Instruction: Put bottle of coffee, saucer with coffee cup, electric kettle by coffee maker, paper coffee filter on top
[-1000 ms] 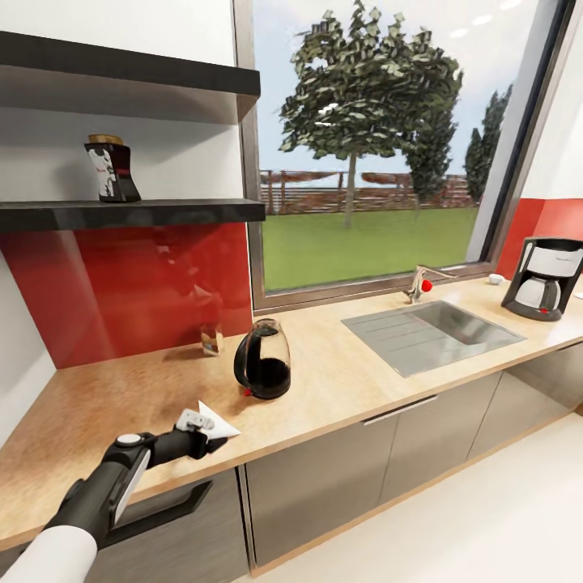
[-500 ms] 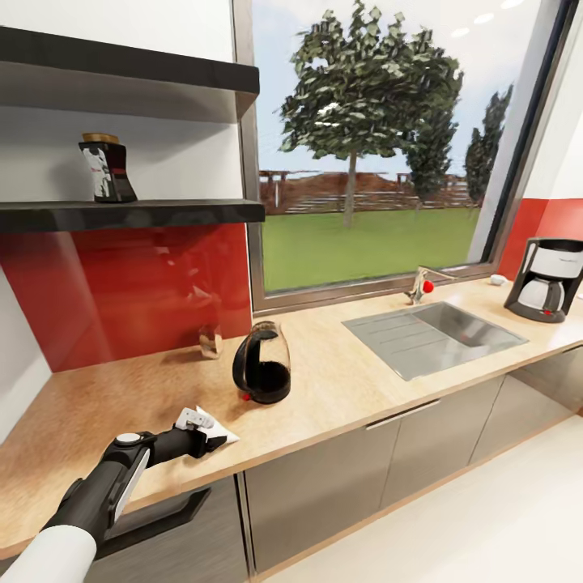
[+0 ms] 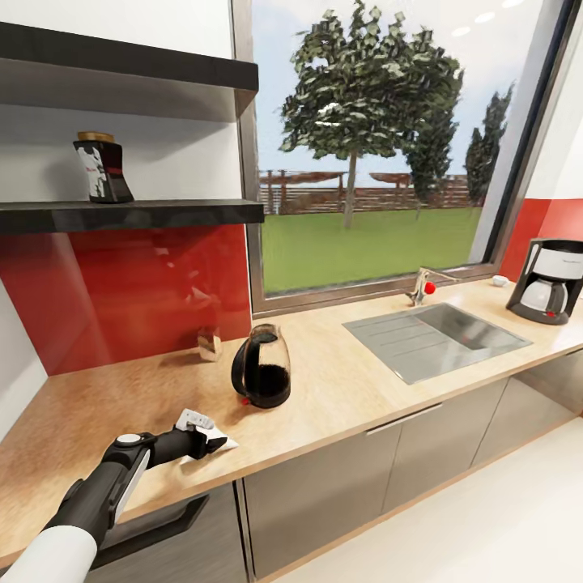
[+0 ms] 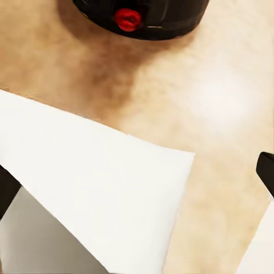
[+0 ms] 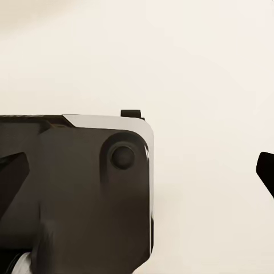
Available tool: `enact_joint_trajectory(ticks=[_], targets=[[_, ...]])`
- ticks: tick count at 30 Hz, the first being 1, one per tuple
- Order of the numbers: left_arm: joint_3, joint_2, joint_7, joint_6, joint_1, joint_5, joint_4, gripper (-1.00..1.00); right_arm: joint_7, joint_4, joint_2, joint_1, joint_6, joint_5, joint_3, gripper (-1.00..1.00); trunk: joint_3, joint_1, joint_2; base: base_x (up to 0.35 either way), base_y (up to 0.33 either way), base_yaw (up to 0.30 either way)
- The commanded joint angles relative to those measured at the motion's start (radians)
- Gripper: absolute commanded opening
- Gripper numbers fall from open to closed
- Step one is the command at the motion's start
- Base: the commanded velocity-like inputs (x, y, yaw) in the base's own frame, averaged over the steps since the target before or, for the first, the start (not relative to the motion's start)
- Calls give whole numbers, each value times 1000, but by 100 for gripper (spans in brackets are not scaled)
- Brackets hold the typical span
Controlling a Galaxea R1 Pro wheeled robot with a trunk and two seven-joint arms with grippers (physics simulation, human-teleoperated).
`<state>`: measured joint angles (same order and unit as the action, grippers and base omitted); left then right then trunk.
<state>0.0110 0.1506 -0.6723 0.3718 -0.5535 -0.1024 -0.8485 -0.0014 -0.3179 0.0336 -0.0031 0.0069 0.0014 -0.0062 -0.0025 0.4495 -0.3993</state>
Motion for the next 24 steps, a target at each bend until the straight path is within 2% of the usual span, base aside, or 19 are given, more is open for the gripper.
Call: enact_joint_trajectory(ticks=[1,19,20,24], targets=[[1,0,-6,3,0,-8,-1,100,0,0,0,0,1,0,-1,100,0,1,-1,100,0,0],[3,2,-6,0,1,-7,15,100,0,0,0,0,1,0,-1,100,0,1,-1,47,-29,0],[3,2,-6,-1,1,-7,15,-100,0,0,0,0,1,0,0,100,0,1,-1,5,-5,0],[3,3,-7,-8,1,-8,21,-100,0,0,0,0,1,0,-1,100,0,1,-1,2,-2,0]])
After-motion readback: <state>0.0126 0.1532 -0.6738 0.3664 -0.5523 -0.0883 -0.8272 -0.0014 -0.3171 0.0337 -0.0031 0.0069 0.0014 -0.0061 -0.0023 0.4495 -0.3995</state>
